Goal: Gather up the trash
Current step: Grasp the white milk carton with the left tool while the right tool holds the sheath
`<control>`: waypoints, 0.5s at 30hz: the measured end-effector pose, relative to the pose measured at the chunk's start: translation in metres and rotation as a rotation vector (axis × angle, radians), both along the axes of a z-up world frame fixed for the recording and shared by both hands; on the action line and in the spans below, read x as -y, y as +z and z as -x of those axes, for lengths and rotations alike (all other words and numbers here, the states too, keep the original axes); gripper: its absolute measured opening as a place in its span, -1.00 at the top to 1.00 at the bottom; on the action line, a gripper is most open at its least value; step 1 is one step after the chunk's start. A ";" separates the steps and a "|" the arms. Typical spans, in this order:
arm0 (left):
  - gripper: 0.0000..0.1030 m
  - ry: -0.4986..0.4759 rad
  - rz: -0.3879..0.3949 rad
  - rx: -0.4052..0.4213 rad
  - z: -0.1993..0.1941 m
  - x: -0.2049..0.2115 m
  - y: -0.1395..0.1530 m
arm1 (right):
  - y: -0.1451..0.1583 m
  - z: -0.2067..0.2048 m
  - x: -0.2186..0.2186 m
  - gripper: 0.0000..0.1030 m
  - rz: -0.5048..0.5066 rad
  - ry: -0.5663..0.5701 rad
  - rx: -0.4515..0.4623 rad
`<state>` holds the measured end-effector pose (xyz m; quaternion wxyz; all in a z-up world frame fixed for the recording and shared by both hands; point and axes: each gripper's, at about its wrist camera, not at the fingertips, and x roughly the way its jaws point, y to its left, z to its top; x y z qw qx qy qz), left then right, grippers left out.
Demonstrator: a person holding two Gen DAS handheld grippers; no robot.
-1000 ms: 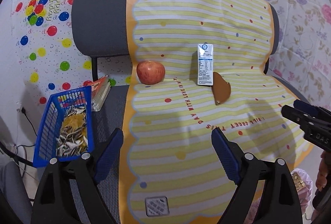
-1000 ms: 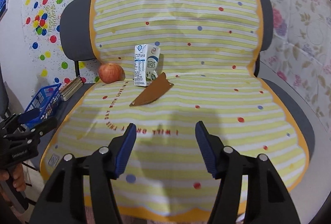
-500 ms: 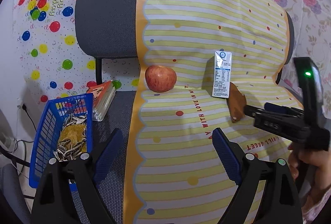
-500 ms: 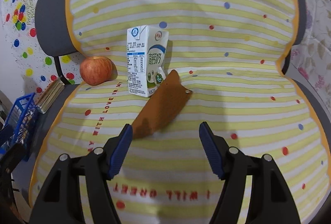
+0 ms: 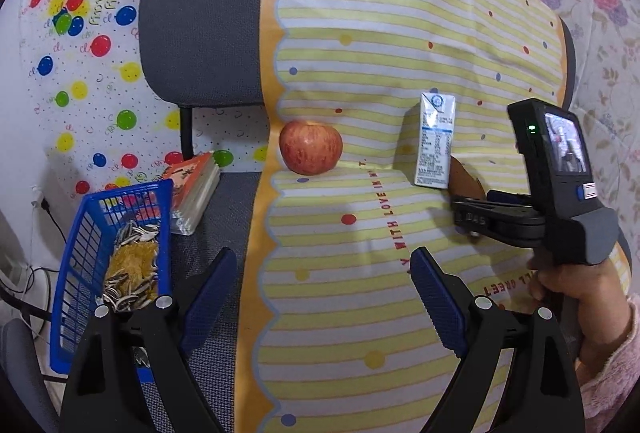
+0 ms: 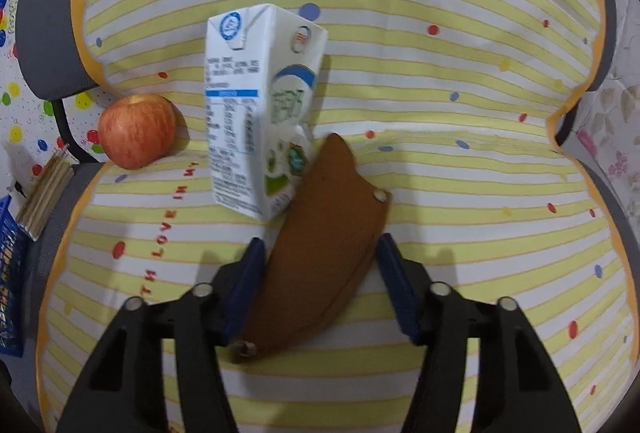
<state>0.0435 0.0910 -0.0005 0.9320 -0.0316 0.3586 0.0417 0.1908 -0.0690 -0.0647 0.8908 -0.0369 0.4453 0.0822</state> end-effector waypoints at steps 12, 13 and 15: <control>-0.70 -0.091 0.017 -0.034 -0.016 0.031 -0.012 | 0.018 0.053 0.082 0.10 -0.096 0.035 0.059; -0.70 -0.098 0.017 -0.036 -0.017 0.034 -0.013 | 0.021 0.060 0.089 0.10 -0.108 0.033 0.068; -0.70 -0.119 0.019 -0.051 -0.027 0.043 -0.019 | 0.024 0.070 0.100 0.10 -0.127 0.027 0.083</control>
